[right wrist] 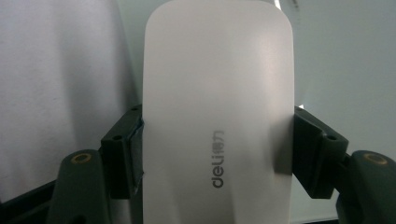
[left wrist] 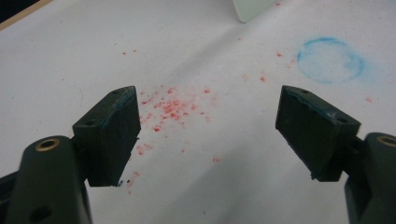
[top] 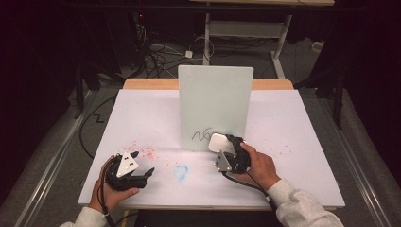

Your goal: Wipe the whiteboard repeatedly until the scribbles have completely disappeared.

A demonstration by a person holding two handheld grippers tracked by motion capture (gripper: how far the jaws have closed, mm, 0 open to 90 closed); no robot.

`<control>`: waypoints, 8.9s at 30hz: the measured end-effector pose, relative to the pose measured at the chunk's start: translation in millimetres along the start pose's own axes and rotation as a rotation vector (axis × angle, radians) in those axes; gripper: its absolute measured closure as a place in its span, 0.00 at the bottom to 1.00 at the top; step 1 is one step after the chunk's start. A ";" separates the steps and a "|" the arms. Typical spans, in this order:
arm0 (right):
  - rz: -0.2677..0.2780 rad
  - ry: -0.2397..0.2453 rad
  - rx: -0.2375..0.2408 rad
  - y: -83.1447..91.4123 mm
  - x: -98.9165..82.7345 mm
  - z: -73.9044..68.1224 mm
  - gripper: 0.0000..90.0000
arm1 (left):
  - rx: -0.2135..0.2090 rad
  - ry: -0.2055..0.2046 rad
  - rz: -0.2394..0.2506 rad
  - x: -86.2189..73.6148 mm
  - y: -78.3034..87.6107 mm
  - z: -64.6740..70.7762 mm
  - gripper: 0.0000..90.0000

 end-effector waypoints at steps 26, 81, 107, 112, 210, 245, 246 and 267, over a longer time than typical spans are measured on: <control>-0.005 0.033 -0.122 -6.0 10.7 8.9 0.34 | -0.014 -0.003 -0.002 1.3 -2.8 1.5 0.23; -0.025 0.031 -0.136 -29.1 67.1 3.5 0.34 | -0.026 -0.030 -0.001 2.4 -3.7 4.1 0.23; -0.057 0.068 -0.104 -20.8 43.7 -0.3 0.34 | -0.029 -0.013 -0.010 0.3 -1.8 4.1 0.23; -0.071 0.061 -0.109 -16.5 34.0 2.3 0.34 | -0.029 -0.012 -0.008 0.1 -1.7 4.1 0.23; -0.121 -0.157 -0.188 13.9 -19.6 64.6 0.34 | -0.034 -0.016 -0.010 0.9 -2.4 5.1 0.23; -0.162 0.089 -0.107 -0.2 -14.9 -1.9 0.34 | -0.032 -0.034 -0.004 2.0 -2.8 4.5 0.23; -0.168 0.091 -0.106 0.5 -15.1 0.0 0.34 | -0.032 -0.033 -0.005 2.0 -2.8 4.8 0.23; -0.160 -0.100 -0.234 14.4 -22.7 67.5 0.34 | -0.038 -0.024 -0.014 1.4 -3.8 6.3 0.23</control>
Point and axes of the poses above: each handheld gripper's, and its own axes: y roughly backward along the jaws, x roughly out of its top, z roughly to its right, the point moved 7 cm from there along -y, roughly forward along the jaws, and after that the axes turned 6 degrees about z, right-handed, at the moved point
